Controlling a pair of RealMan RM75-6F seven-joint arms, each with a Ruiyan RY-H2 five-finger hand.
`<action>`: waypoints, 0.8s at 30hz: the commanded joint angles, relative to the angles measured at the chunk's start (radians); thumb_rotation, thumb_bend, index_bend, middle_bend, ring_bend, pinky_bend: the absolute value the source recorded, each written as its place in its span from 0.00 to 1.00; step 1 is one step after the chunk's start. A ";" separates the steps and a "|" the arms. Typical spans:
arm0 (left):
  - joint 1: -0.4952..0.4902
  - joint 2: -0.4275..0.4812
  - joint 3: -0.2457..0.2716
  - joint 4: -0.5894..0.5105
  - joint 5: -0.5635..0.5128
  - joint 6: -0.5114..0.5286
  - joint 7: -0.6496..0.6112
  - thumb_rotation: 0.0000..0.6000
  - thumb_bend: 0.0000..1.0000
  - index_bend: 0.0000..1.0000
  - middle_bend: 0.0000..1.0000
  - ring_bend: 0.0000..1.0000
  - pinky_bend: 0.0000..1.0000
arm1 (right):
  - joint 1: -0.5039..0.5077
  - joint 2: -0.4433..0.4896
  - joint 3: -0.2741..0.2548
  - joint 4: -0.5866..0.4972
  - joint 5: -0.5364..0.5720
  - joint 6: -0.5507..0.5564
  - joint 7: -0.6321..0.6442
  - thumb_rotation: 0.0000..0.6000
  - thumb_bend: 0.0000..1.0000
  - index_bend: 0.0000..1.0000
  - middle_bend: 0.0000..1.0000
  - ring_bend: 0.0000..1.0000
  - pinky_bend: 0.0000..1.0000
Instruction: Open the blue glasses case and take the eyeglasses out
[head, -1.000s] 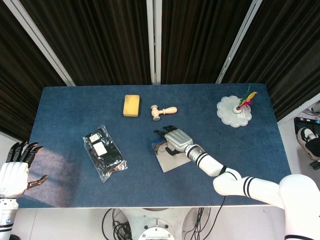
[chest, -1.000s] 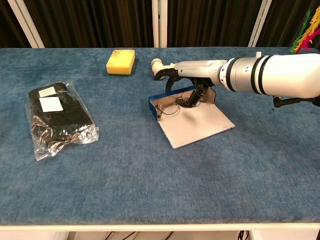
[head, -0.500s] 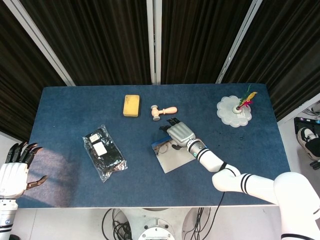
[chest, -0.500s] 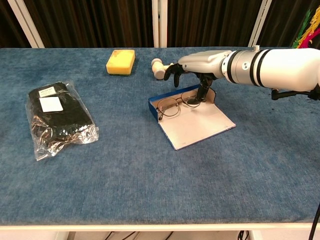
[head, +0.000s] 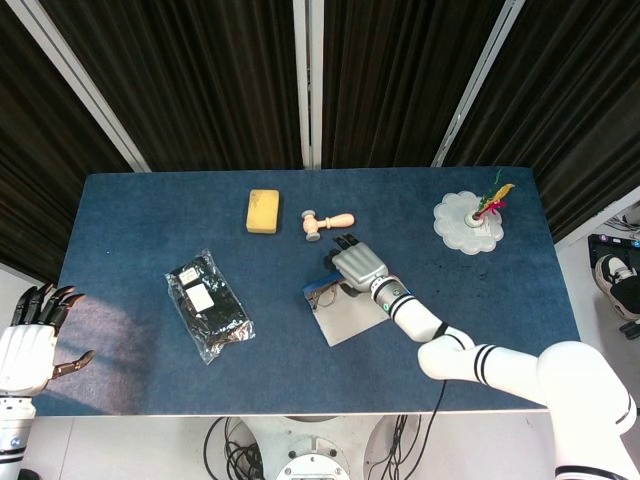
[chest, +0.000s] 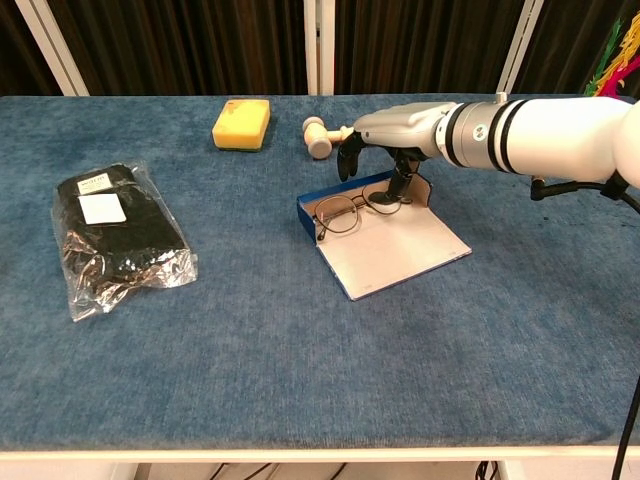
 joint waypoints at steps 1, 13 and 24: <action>0.000 -0.001 0.000 0.001 0.000 0.000 -0.001 1.00 0.07 0.21 0.12 0.02 0.00 | 0.004 -0.005 -0.001 0.006 0.007 -0.001 -0.002 1.00 0.34 0.35 0.25 0.00 0.00; 0.003 -0.002 0.000 0.005 0.000 0.003 -0.005 1.00 0.07 0.21 0.12 0.02 0.00 | 0.015 -0.018 0.001 0.028 0.026 -0.001 0.003 1.00 0.39 0.42 0.26 0.00 0.00; 0.002 -0.002 0.001 0.009 0.000 0.002 -0.006 1.00 0.07 0.21 0.12 0.02 0.00 | 0.019 -0.017 0.000 0.028 0.033 0.003 0.004 1.00 0.44 0.49 0.29 0.00 0.00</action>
